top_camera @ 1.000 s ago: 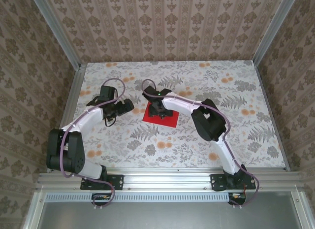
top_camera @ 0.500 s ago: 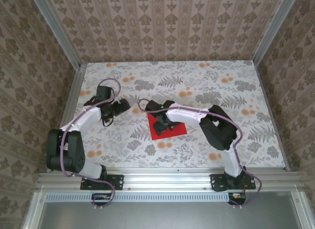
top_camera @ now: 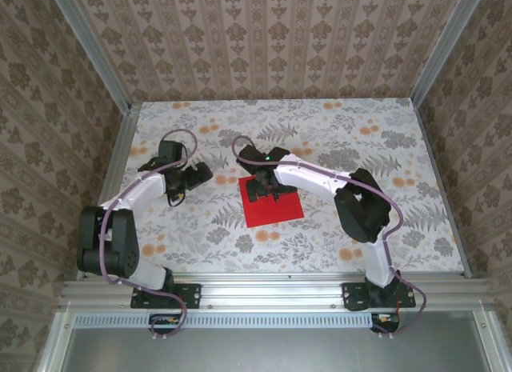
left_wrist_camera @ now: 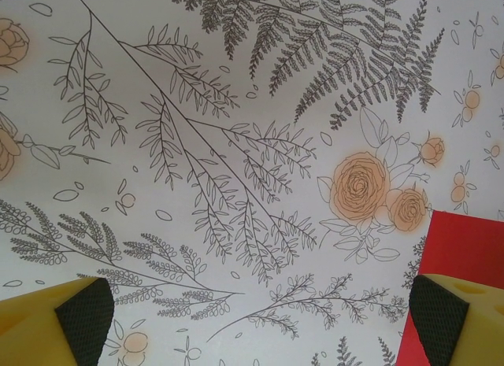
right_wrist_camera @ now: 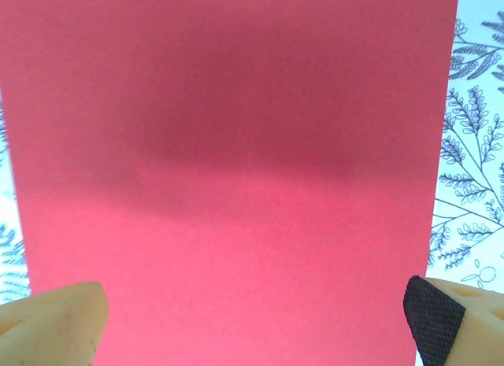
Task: Fold a paper plane with a square sheet of paper (pick it up from the middle)
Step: Fold the square sheet of paper in half at the center of the table.
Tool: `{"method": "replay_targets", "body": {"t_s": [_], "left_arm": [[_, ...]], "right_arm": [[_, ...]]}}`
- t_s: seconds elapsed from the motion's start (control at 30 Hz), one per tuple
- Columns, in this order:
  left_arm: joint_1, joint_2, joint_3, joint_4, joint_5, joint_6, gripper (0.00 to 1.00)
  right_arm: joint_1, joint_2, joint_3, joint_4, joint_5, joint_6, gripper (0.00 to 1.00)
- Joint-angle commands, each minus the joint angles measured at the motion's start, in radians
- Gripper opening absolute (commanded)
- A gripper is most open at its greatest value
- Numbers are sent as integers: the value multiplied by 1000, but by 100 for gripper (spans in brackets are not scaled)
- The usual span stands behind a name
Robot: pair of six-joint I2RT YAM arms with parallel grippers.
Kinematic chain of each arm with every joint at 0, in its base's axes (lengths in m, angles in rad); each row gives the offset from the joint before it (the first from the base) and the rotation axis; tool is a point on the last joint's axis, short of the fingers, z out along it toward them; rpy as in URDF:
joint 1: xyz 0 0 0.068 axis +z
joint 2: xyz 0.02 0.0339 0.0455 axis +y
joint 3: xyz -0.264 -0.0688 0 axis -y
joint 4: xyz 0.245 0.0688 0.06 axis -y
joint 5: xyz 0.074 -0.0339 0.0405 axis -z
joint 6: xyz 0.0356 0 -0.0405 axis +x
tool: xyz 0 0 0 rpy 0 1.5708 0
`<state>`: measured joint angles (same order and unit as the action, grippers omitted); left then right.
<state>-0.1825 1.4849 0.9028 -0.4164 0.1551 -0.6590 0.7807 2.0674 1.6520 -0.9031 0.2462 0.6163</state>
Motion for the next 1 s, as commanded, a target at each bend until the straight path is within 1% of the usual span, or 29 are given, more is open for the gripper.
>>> {"method": "replay_targets", "body": {"t_s": [0.0, 0.13, 0.4, 0.67, 0.8, 0.97], "left_arm": [[-2, 0, -13, -15, 11, -13, 100], [-1, 3, -12, -18, 11, -11, 100], [-3, 12, -11, -14, 20, -14, 100], [-2, 11, -10, -18, 29, -10, 100], [-4, 11, -11, -19, 34, -11, 100], [-5, 11, -9, -21, 36, -10, 100]], "right_arm": [[-13, 68, 54, -57, -19, 57, 100], [-26, 105, 55, -53, -28, 68, 100], [-34, 156, 20, -32, -104, 65, 99], [-50, 187, -74, 1, -158, 57, 91], [-57, 194, -110, 16, -165, 53, 88], [-60, 195, -123, 24, -163, 49, 80]]}}
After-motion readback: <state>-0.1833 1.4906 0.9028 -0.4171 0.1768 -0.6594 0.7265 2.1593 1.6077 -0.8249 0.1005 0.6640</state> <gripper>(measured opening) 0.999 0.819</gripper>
